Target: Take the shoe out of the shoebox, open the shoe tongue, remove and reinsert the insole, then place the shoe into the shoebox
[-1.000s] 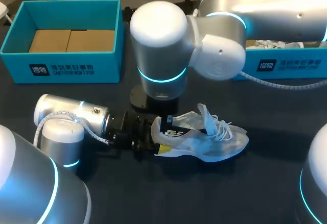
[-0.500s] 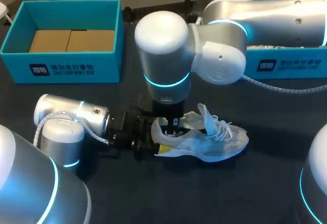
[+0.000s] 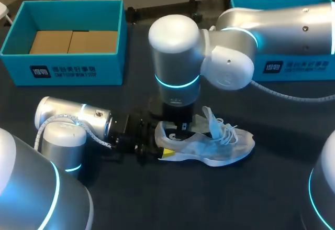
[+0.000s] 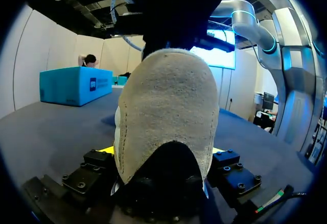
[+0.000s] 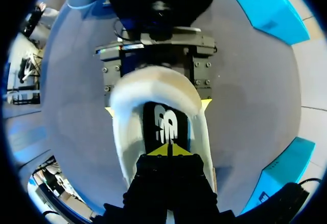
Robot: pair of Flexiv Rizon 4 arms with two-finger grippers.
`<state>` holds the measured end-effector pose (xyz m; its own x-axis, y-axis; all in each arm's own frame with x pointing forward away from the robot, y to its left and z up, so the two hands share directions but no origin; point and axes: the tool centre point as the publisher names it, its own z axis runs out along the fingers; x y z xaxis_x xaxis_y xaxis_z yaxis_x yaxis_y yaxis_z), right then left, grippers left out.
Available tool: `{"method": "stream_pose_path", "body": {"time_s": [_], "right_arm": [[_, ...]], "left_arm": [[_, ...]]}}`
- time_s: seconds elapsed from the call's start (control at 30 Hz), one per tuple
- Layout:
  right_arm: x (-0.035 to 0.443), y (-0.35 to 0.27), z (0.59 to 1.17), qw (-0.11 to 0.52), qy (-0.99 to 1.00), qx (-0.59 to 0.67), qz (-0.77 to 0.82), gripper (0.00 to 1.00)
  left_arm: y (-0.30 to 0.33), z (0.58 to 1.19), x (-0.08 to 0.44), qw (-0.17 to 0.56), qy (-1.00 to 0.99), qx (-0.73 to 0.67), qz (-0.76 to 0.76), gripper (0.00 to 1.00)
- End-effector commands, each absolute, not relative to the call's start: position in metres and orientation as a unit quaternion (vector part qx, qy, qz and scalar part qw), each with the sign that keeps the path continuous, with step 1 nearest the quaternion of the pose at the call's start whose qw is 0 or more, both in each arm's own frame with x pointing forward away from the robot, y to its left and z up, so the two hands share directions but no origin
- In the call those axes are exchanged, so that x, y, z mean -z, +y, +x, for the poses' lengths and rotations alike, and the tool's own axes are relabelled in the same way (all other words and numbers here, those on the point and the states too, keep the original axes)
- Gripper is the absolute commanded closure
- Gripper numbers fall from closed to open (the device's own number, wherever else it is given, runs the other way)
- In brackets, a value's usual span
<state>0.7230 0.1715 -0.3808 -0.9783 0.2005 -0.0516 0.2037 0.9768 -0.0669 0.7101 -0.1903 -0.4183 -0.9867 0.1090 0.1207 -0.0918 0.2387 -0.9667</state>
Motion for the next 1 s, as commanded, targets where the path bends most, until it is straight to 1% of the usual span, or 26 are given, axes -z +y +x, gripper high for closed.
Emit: {"method": "stream_pose_path", "body": {"time_s": [0.03,0.37,0.5,0.6,0.7,0.8,0.83,0.9,0.97,1.0], "right_arm": [[0.388,0.162,0.723,0.019,0.994,0.028,0.109,1.0],[0.39,0.146,0.722,0.014,0.992,0.027,0.126,1.0],[0.39,0.137,0.724,0.015,0.991,0.017,0.129,0.87],[0.389,0.132,0.727,0.015,0.991,0.016,0.13,0.82],[0.389,0.13,0.728,0.013,0.991,0.017,0.131,0.72],[0.392,0.128,0.729,0.009,0.991,0.016,0.134,0.69],[0.395,0.128,0.729,0.006,0.991,0.018,0.135,0.65],[0.398,0.128,0.729,0.002,0.991,0.017,0.136,0.64],[0.401,0.127,0.729,-0.001,0.991,0.013,0.135,0.58],[0.403,0.128,0.729,-0.004,0.991,0.014,0.134,0.58]], "left_arm": [[-0.19,0.71,0.422,0.081,-0.783,-0.617,-0.005,1.0],[-0.19,0.71,0.422,0.081,-0.783,-0.617,-0.005,1.0],[-0.19,0.71,0.422,0.081,-0.783,-0.617,-0.005,1.0],[-0.19,0.71,0.422,0.081,-0.783,-0.617,-0.005,1.0],[-0.19,0.71,0.422,0.081,-0.783,-0.617,-0.005,1.0],[-0.19,0.71,0.422,0.081,-0.783,-0.617,-0.005,1.0],[-0.19,0.71,0.422,0.081,-0.783,-0.617,-0.005,1.0],[-0.19,0.71,0.422,0.081,-0.783,-0.617,-0.005,1.0],[-0.19,0.71,0.422,0.081,-0.783,-0.617,-0.005,1.0],[-0.19,0.71,0.422,0.081,-0.783,-0.617,-0.005,1.0]]}}
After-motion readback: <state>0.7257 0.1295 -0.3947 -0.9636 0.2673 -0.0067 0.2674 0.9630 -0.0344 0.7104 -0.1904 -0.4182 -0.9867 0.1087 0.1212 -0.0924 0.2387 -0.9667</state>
